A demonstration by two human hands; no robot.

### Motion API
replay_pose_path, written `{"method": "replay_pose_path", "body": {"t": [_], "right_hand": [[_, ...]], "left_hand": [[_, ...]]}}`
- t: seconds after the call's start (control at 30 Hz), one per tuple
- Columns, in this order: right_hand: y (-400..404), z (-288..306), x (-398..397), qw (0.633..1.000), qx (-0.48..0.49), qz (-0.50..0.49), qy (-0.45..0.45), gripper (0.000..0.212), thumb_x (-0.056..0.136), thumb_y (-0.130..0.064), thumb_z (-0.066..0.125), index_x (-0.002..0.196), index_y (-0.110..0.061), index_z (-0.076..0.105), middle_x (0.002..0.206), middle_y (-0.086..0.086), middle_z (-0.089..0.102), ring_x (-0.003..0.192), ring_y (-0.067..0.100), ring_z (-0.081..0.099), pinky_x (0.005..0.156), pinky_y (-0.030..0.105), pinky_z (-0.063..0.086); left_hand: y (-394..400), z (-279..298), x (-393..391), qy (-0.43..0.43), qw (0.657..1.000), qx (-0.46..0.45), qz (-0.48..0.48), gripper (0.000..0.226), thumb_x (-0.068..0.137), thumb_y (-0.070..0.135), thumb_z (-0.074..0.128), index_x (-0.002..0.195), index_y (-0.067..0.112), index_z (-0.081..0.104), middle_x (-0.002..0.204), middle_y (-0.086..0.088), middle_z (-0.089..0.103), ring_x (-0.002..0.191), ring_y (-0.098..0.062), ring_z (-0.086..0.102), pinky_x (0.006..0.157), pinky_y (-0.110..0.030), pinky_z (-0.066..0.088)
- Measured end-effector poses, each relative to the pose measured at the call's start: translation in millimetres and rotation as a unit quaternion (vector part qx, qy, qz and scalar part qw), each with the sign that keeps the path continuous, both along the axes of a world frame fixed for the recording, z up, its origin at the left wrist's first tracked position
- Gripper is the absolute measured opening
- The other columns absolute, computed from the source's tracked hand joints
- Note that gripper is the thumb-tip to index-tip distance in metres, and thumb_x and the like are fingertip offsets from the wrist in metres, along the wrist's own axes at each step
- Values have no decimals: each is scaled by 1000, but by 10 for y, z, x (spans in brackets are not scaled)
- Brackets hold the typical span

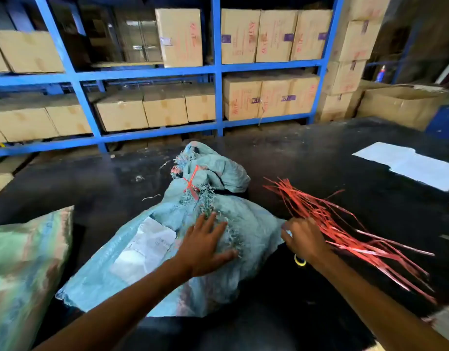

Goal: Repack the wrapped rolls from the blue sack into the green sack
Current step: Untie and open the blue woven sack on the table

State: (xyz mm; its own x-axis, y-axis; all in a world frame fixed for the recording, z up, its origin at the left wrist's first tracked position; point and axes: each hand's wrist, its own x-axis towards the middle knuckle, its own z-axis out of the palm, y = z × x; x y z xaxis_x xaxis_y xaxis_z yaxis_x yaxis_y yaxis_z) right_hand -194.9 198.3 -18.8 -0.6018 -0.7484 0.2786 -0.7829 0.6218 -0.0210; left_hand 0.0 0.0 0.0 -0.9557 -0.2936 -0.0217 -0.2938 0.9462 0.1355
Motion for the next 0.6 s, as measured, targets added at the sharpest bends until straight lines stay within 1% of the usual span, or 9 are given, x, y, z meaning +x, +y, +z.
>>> {"method": "replay_pose_path", "body": {"t": [0.03, 0.07, 0.13, 0.2, 0.27, 0.37, 0.43, 0.5, 0.6], "right_hand": [[93, -91, -16, 998, 47, -24, -24, 32, 88, -29, 43, 82, -15, 70, 84, 7, 72, 82, 29, 67, 78, 38, 46], [139, -150, -32, 995, 67, -45, -53, 28, 91, -27, 45, 88, -15, 70, 92, 8, 71, 89, 29, 66, 80, 36, 45], [299, -320, -90, 983, 95, -112, -110, 25, 92, -28, 48, 97, -14, 69, 104, 9, 70, 101, 29, 64, 83, 34, 45], [338, -480, -113, 976, 105, -138, -132, 26, 91, -29, 49, 103, -15, 67, 109, 10, 68, 105, 30, 62, 87, 35, 45], [290, -590, -94, 969, 122, -155, -148, 28, 93, -29, 47, 112, -15, 62, 116, 12, 64, 107, 32, 61, 88, 37, 45], [218, -758, -55, 963, 97, -181, -172, 32, 95, -23, 45, 124, -11, 52, 124, 17, 51, 107, 37, 59, 87, 41, 46], [184, -833, -31, 956, 74, -212, -187, 34, 95, -20, 46, 126, -9, 48, 126, 20, 46, 106, 39, 58, 87, 42, 46], [171, -829, -13, 945, 42, -242, -215, 35, 95, -20, 45, 126, -5, 47, 129, 23, 43, 108, 40, 55, 89, 44, 46], [184, -788, 23, 935, 34, -256, -244, 35, 96, -19, 45, 126, -4, 46, 129, 23, 44, 111, 40, 55, 88, 43, 46]], "left_hand": [[36, -58, -3, -26, 999, 20, 1, 110, 60, 92, 5, 145, 27, 30, 156, -11, 21, 144, -36, 16, 113, -54, 24], [53, -97, 20, -12, 1000, -1, 1, 102, 65, 90, 15, 142, 26, 35, 151, -14, 32, 139, -41, 27, 108, -56, 32], [91, -272, 22, -23, 998, -54, -1, 83, 69, 77, 34, 131, 24, 45, 132, -19, 55, 119, -45, 52, 86, -55, 50], [120, -313, -8, -29, 996, -79, -5, 78, 63, 70, 37, 125, 23, 47, 118, -17, 63, 105, -44, 62, 74, -51, 55], [124, -293, -22, -10, 994, -106, -10, 77, 64, 68, 37, 125, 23, 45, 116, -16, 63, 104, -43, 61, 74, -51, 54], [102, -316, -22, -18, 996, -81, -13, 82, 67, 68, 35, 135, 23, 38, 129, -18, 52, 119, -44, 49, 86, -53, 48], [96, -338, -2, -14, 997, -76, -5, 84, 69, 68, 34, 140, 24, 34, 135, -18, 45, 125, -43, 40, 92, -53, 43], [99, -362, 9, -3, 996, -89, -6, 82, 69, 68, 39, 138, 24, 34, 131, -18, 49, 122, -43, 44, 88, -52, 46], [77, -388, 16, 17, 994, -108, -15, 79, 68, 69, 44, 132, 24, 39, 118, -15, 57, 109, -41, 55, 76, -49, 53]]}}
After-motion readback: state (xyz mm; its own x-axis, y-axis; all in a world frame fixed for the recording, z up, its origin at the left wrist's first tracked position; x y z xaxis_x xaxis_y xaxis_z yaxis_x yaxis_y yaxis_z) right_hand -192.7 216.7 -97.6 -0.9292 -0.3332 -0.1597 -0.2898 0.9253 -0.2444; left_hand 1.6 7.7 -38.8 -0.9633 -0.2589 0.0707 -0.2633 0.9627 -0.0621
